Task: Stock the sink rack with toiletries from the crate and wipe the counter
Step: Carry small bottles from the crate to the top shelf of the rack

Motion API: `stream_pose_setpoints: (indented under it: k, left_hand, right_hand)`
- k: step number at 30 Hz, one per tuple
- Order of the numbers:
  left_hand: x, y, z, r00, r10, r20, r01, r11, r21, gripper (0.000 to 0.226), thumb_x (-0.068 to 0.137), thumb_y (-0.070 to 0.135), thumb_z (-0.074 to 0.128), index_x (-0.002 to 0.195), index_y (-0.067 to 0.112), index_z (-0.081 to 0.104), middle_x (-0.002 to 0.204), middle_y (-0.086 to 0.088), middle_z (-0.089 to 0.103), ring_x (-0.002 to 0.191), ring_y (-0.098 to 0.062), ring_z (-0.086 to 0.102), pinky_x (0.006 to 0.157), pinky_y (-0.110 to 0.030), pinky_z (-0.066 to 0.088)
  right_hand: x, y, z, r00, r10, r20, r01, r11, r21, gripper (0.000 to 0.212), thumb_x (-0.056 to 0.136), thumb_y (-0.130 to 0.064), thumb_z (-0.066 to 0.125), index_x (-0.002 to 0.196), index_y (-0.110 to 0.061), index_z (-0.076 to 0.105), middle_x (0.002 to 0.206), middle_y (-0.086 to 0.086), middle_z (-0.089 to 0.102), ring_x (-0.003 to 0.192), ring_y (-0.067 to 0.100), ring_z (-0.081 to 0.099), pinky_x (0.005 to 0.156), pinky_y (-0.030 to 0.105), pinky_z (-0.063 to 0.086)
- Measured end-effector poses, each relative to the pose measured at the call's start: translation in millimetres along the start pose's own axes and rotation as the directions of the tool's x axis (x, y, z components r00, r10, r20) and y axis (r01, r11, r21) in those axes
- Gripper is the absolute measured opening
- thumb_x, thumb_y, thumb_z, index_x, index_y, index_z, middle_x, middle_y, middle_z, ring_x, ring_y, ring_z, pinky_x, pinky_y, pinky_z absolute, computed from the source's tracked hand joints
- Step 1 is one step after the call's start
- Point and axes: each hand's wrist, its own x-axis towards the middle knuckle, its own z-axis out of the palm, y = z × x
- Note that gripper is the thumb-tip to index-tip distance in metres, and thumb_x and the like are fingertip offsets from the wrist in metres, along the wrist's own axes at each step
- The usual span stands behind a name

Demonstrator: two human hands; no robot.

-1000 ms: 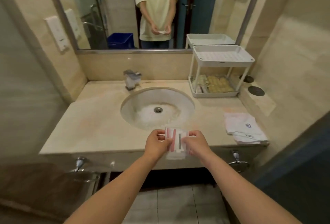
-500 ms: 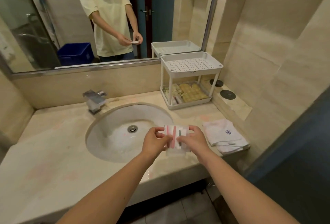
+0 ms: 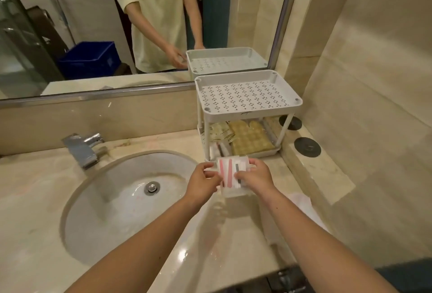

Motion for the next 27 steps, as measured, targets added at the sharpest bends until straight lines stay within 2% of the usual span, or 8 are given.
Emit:
stream_pose_setpoints:
  k: [2,5,7,9,13,18,23,27]
  left_hand:
    - [21.9,8.5,16.7,1.0,-0.009,-0.018,0.01,0.999,0.033,0.043,0.087,0.008,0.061,0.126,0.015,0.046,0.098,-0.001,0.062,0.091,-0.014,0.063,0.08,-0.031,0.053]
    - [52.4,14.8,39.2,0.999,-0.003,-0.033,0.006,0.995,0.103,0.048,0.087,0.008,0.06,0.132,0.016,0.046,0.115,0.0,0.059,0.091,-0.01,0.059,0.087,-0.031,0.052]
    - [70.2,18.0,51.0,0.999,0.002,-0.032,0.003,0.987,0.161,0.049,0.089,0.007,0.057,0.136,0.014,0.046,0.127,0.0,0.056,0.1,-0.013,0.058,0.091,-0.029,0.049]
    - [88.6,18.7,58.8,0.999,0.0,-0.041,0.009,0.977,0.212,0.051,0.09,0.007,0.055,0.139,0.013,0.046,0.133,-0.002,0.056,0.112,-0.017,0.057,0.096,-0.03,0.047]
    - [119.8,18.4,66.2,0.998,-0.023,-0.058,0.037,0.963,0.266,0.054,0.091,0.004,0.051,0.144,0.014,0.042,0.14,-0.006,0.051,0.112,-0.019,0.057,0.085,-0.023,0.045]
    - [148.8,18.8,73.6,0.995,-0.063,-0.072,0.08,0.96,0.267,0.055,0.093,-0.004,0.046,0.147,0.007,0.036,0.145,-0.008,0.044,0.12,-0.019,0.051,0.076,-0.002,0.037]
    - [163.3,13.9,76.6,0.987,-0.128,-0.1,0.148,0.964,0.22,0.057,0.093,-0.003,0.046,0.147,0.012,0.036,0.145,-0.006,0.045,0.128,-0.021,0.049,0.086,-0.014,0.041]
    - [166.8,9.8,80.0,0.985,-0.146,-0.094,0.163,0.965,0.204,0.049,0.096,-0.002,0.045,0.144,0.006,0.038,0.143,-0.009,0.046,0.133,-0.026,0.045,0.097,-0.016,0.039]
  right_hand:
    - [30.8,-6.0,-6.8,1.0,0.013,0.021,-0.013,1.0,-0.008,0.047,0.075,0.001,0.073,0.115,-0.014,0.056,0.104,0.003,0.065,0.091,0.018,0.064,0.064,0.022,0.049]
    - [75.3,-7.8,-11.6,0.997,0.054,0.046,-0.053,0.998,-0.039,0.049,0.075,0.0,0.073,0.12,-0.011,0.056,0.109,0.006,0.067,0.093,0.02,0.065,0.077,0.032,0.055]
    - [100.1,-10.1,-11.9,0.995,0.066,0.07,-0.063,0.997,-0.051,0.046,0.077,0.002,0.072,0.118,-0.01,0.055,0.104,0.006,0.066,0.087,0.018,0.064,0.082,0.034,0.055]
    - [121.9,-13.7,-10.5,0.993,0.071,0.09,-0.066,0.996,-0.063,0.049,0.079,0.001,0.071,0.121,-0.012,0.052,0.105,0.005,0.064,0.086,0.018,0.061,0.076,0.03,0.051]
    - [160.7,-20.1,-2.9,0.991,0.071,0.114,-0.056,0.99,-0.129,0.064,0.081,-0.004,0.072,0.137,-0.015,0.044,0.128,0.005,0.056,0.109,0.021,0.057,0.08,0.024,0.044]
    - [194.1,-23.4,7.6,0.989,0.015,0.15,0.029,0.959,-0.282,0.051,0.079,-0.008,0.072,0.126,-0.014,0.052,0.114,0.0,0.058,0.101,0.014,0.056,0.075,0.023,0.043]
    - [212.2,-21.0,16.1,0.985,0.022,0.17,0.047,0.92,-0.389,0.04,0.082,-0.008,0.069,0.12,-0.009,0.058,0.117,0.007,0.062,0.111,0.024,0.06,0.083,0.026,0.047]
    - [213.5,-14.4,21.3,0.983,-0.007,0.183,0.09,0.887,-0.453,0.057,0.083,-0.007,0.067,0.134,-0.013,0.044,0.128,0.009,0.058,0.118,0.029,0.057,0.087,0.028,0.047]
